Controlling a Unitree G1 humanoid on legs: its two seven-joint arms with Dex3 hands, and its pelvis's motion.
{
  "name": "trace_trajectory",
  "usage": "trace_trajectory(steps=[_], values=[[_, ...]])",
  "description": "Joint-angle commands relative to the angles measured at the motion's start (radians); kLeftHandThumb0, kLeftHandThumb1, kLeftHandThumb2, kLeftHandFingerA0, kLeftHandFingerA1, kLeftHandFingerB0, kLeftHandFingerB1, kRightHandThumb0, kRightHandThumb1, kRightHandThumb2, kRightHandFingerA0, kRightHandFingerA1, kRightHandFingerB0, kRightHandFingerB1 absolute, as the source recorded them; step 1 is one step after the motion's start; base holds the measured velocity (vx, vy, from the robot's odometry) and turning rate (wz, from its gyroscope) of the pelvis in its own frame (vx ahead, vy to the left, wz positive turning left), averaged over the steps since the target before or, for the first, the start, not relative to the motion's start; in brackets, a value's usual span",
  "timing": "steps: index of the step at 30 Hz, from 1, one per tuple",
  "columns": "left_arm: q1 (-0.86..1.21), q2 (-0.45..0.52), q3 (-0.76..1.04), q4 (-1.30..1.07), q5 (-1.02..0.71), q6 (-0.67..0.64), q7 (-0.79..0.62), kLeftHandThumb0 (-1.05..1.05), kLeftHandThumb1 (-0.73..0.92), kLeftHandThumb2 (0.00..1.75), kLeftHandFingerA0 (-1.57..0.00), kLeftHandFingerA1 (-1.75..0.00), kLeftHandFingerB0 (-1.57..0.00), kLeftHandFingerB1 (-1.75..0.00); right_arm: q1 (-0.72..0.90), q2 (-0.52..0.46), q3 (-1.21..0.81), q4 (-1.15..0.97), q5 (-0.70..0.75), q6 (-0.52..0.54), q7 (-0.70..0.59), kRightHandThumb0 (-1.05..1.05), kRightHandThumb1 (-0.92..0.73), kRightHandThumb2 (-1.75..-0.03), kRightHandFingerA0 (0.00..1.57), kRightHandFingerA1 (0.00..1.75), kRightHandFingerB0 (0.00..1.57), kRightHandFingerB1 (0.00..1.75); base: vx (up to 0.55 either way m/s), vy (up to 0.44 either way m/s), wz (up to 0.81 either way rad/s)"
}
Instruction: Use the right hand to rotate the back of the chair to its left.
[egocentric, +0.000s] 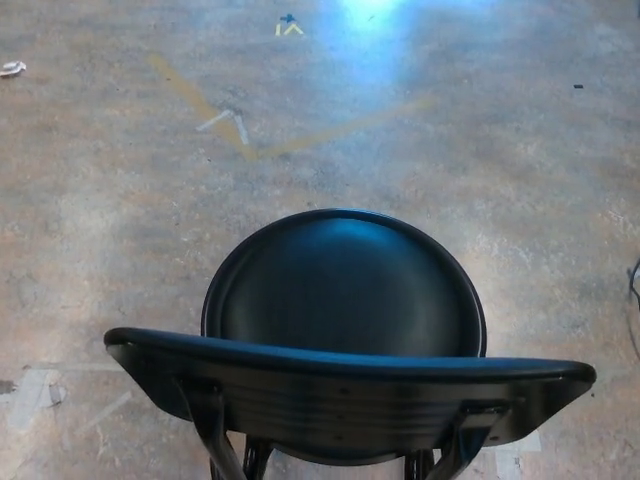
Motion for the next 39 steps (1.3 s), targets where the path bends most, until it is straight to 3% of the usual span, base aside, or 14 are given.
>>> trace_trajectory(steps=[1, 12, 13, 15, 16, 17, 21, 22, 25, 26, 27, 28, 29, 39], values=[[-0.013, -0.007, 0.047, 0.046, -0.056, -0.053, -0.019, -1.05, 0.24, 1.05, -0.62, -1.5, -0.61, -1.46, 0.003, -0.016, -0.015, -0.013, 0.016, -0.191, -0.064, -0.7, -0.59, -0.94, 0.02, 0.44, 0.02, 0.26, 0.0, 0.0, 0.0], [-0.026, -0.004, 0.058, 0.054, -0.051, -0.06, -0.024, -1.05, 0.26, 1.05, -0.6, -1.49, -0.6, -1.46, 0.055, -0.077, 0.022, -0.367, 0.007, -0.221, 0.084, -0.95, -0.57, -0.97, 0.0, 0.1, 0.0, 0.0, 0.0, 0.0, 0.0], [-0.027, -0.005, 0.066, 0.054, -0.06, -0.055, -0.026, -1.05, 0.23, 1.04, -0.61, -1.51, -0.61, -1.46, 0.064, -0.085, 0.032, -0.404, -0.005, -0.201, 0.089, -0.94, -0.69, -0.62, 0.0, 0.0, 0.0, 0.0, 0.0, 0.0, 0.0], [-0.028, -0.005, 0.07, 0.055, -0.065, -0.054, -0.027, -1.05, 0.23, 1.04, -0.61, -1.51, -0.61, -1.46, 0.074, -0.09, 0.041, -0.436, -0.006, -0.18, 0.091, -0.94, -0.69, -0.62, 0.0, 0.0, 0.0, 0.0, 0.0, 0.0, 0.0], [-0.025, -0.003, 0.057, 0.055, -0.051, -0.06, -0.03, -1.05, 0.41, 0.8, -0.6, -1.5, -0.58, -1.44, 0.095, -0.111, 0.074, -0.507, -0.033, -0.172, 0.123, -0.99, -0.52, -0.88, 0.0, 0.0, 0.0, 0.0, 0.0, 0.0, 0.0], [-0.024, -0.003, 0.056, 0.055, -0.051, -0.062, -0.032, -1.05, 0.24, 1.05, -0.6, -1.51, -0.59, -1.47, 0.11, -0.124, 0.101, -0.557, -0.056, -0.174, 0.143, -1.0, -0.5, -0.87, 0.0, 0.0, 0.0, 0.0, 0.0, 0.0, 0.0], [-0.024, -0.004, 0.059, 0.055, -0.059, -0.063, -0.035, -1.05, 0.24, 1.05, -0.61, -1.52, -0.59, -1.48, 0.14, -0.151, 0.155, -0.646, -0.07, -0.134, 0.167, -1.03, -0.52, -0.91, 0.0, 0.0, 0.0, 0.0, 0.0, 0.0, 0.0], [-0.028, -0.004, 0.059, 0.055, -0.06, -0.063, -0.034, -1.05, 0.25, 1.05, -0.64, -1.52, -0.61, -1.48, 0.15, -0.163, 0.196, -0.702, -0.09, -0.119, 0.207, -1.05, -0.68, -0.61, 0.0, 0.0, 0.0, 0.0, 0.0, 0.0, 0.0], [-0.03, -0.004, 0.059, 0.056, -0.061, -0.064, -0.033, -1.05, 0.25, 1.05, -0.64, -1.52, -0.61, -1.48, 0.159, -0.175, 0.221, -0.743, -0.093, -0.096, 0.222, -1.05, -0.68, -0.61, 0.0, 0.0, 0.0, 0.0, 0.0, 0.0, 0.0], [-0.03, -0.004, 0.054, 0.056, -0.056, -0.067, -0.029, -1.05, 0.25, 1.05, -0.63, -1.52, -0.62, -1.49, 0.172, -0.187, 0.245, -0.782, -0.109, -0.09, 0.24, -1.05, -0.69, -0.62, 0.0, 0.0, 0.0, 0.0, 0.0, 0.0, 0.0], [-0.031, -0.004, 0.056, 0.056, -0.059, -0.066, -0.028, -1.05, 0.23, 1.05, -0.64, -1.54, -0.65, -1.51, 0.18, -0.191, 0.258, -0.816, -0.123, -0.074, 0.251, -1.05, -0.52, -0.92, 0.0, 0.0, 0.0, 0.0, 0.0, 0.0, 0.0], [-0.031, -0.004, 0.06, 0.056, -0.064, -0.066, -0.028, -1.05, 0.23, 1.05, -0.63, -1.53, -0.65, -1.48, 0.188, -0.198, 0.276, -0.86, -0.137, -0.054, 0.269, -1.03, -0.67, -0.61, 0.0, 0.0, 0.0, 0.0, 0.0, 0.0, 0.0], [-0.03, -0.004, 0.061, 0.056, -0.065, -0.066, -0.031, -1.05, 0.23, 1.05, -0.63, -1.53, -0.65, -1.48, 0.191, -0.202, 0.285, -0.881, -0.138, -0.045, 0.278, -1.03, -0.67, -0.61, 0.0, 0.0, 0.0, 0.0, 0.0, 0.0, 0.0], [-0.038, 0.0, 0.056, 0.056, -0.061, -0.066, -0.03, -1.05, 0.24, 1.05, -0.61, -1.53, -0.6, -1.49, 0.181, -0.225, 0.366, -1.043, -0.176, 0.045, 0.357, -1.02, -0.47, -0.88, 0.0, 0.0, 0.0, 0.0, 0.0, 0.0, 0.0]])
